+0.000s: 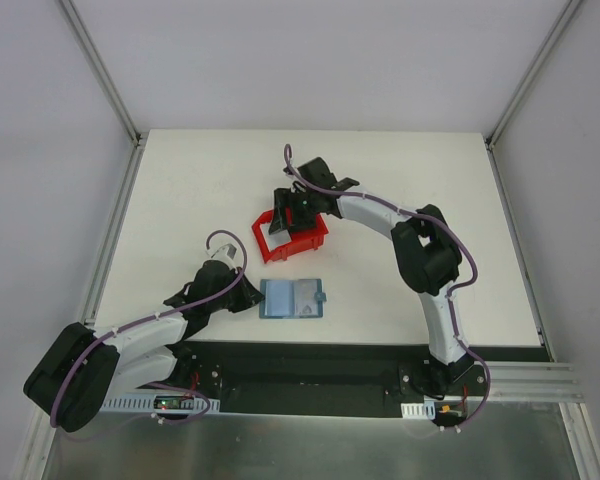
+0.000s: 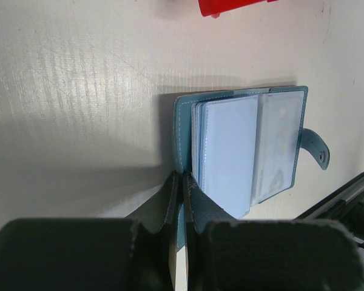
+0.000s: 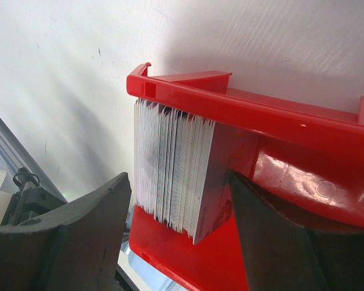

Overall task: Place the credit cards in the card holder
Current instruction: Pick up the credit card from the storage box.

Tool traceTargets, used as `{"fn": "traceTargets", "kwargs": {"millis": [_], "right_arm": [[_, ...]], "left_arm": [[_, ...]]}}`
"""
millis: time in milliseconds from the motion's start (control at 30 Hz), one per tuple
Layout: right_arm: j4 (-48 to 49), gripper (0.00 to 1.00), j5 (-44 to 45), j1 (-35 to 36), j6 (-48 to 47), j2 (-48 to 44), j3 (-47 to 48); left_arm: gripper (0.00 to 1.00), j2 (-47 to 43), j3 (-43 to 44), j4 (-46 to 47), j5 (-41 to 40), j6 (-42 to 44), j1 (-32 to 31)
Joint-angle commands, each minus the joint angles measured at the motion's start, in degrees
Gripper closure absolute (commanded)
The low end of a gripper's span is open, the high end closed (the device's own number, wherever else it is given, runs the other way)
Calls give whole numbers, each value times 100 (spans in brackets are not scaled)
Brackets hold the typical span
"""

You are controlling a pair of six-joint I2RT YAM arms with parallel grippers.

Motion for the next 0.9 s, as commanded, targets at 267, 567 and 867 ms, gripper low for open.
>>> {"fn": "traceTargets", "kwargs": {"millis": [267, 567, 867], "right_arm": [[170, 42, -195, -49, 114, -386, 85], [197, 53, -195, -84, 97, -474, -12], [135, 71, -107, -119, 79, -474, -21]], "left_arm": [[100, 120, 112, 85, 83, 35, -27], [100, 156, 112, 155, 109, 27, -27], [100, 208, 112, 173, 144, 44, -27]]}}
